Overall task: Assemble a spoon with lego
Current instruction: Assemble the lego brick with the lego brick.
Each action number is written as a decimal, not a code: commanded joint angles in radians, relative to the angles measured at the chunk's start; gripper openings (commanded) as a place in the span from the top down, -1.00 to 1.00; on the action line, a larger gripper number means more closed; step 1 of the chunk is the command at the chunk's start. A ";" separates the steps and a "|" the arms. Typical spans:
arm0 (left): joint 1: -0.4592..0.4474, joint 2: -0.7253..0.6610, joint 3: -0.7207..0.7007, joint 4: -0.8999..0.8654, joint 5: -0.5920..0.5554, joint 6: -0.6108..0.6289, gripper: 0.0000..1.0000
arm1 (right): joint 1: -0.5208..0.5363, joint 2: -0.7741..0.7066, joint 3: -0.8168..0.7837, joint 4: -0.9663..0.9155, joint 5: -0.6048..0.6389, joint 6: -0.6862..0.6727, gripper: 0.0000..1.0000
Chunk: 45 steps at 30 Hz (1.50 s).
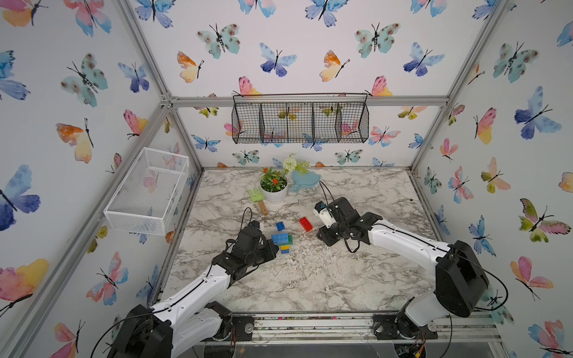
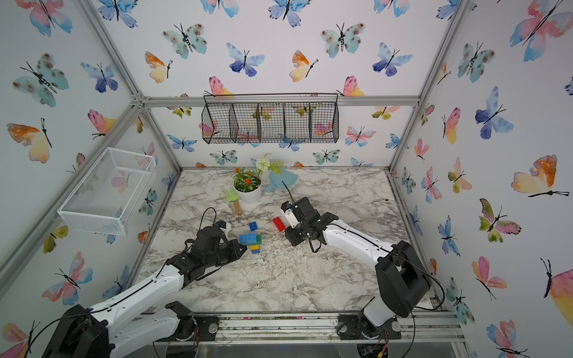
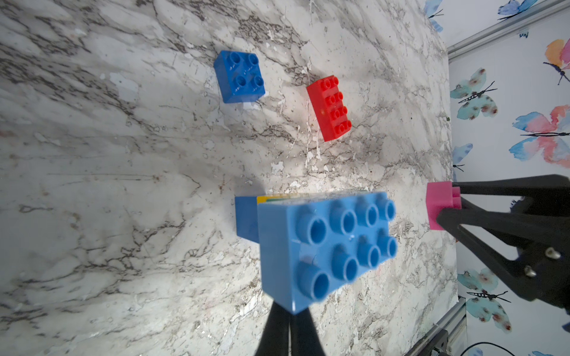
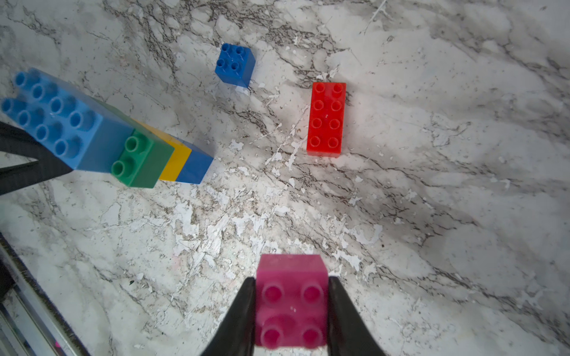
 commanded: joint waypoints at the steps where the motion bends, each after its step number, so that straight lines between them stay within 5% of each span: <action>1: 0.007 0.013 0.028 0.023 0.009 0.022 0.84 | 0.012 0.004 0.012 0.002 -0.026 -0.020 0.87; 45: 0.096 0.043 0.053 0.027 0.048 0.084 0.83 | 0.130 0.098 0.114 -0.043 -0.074 -0.098 0.92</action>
